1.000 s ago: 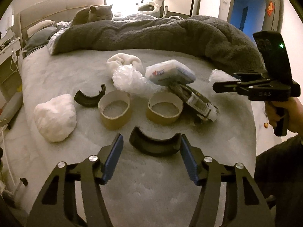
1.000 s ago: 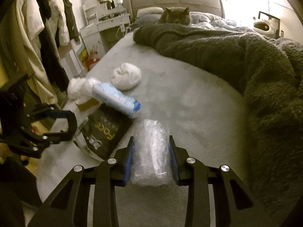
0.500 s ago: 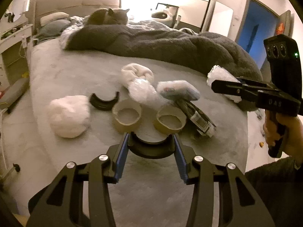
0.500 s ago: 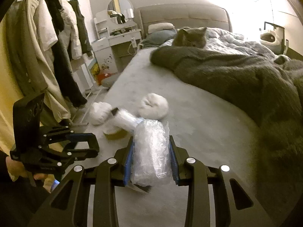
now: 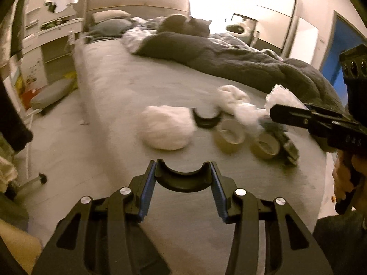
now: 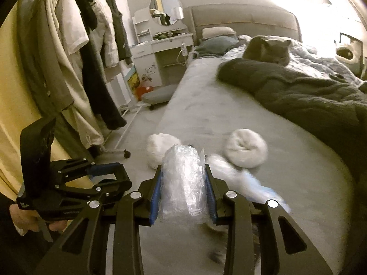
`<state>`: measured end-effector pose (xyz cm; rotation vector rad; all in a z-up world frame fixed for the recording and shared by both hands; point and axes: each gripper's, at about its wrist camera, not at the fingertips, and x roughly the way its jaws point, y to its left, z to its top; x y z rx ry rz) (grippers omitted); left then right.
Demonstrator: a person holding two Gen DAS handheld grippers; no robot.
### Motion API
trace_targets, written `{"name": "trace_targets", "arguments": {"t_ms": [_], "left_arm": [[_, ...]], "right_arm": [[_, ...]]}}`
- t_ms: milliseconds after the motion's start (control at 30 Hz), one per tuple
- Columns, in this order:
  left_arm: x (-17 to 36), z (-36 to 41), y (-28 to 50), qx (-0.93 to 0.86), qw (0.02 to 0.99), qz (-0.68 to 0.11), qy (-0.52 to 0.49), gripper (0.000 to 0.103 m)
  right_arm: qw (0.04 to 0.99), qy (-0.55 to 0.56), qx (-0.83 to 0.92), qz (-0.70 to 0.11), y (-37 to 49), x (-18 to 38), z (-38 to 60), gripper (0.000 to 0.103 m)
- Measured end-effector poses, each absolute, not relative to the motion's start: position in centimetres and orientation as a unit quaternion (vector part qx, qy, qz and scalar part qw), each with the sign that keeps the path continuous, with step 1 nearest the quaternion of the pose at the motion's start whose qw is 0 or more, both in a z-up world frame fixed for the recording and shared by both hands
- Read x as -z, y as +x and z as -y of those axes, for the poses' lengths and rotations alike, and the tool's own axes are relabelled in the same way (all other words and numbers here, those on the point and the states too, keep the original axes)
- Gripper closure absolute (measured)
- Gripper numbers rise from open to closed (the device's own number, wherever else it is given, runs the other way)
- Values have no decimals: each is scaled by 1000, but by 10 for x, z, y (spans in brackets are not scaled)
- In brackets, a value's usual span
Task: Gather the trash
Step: 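Carry the bubble-wrap bundle with the right tool over the black wastebasket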
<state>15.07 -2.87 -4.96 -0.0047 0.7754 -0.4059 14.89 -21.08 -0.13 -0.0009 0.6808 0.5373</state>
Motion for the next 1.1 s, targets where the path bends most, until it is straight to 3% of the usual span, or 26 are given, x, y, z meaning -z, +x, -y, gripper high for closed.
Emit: {"name": "trace_targets", "arguments": {"t_ms": [400, 1100], "left_arm": [[70, -41, 153, 110, 906, -408, -15, 54], [161, -118, 136, 67, 813, -574, -68, 54]], "right_arm": [[883, -23, -303, -359, 158, 14, 125, 69], [831, -42, -313, -457, 175, 66, 20, 69]]}}
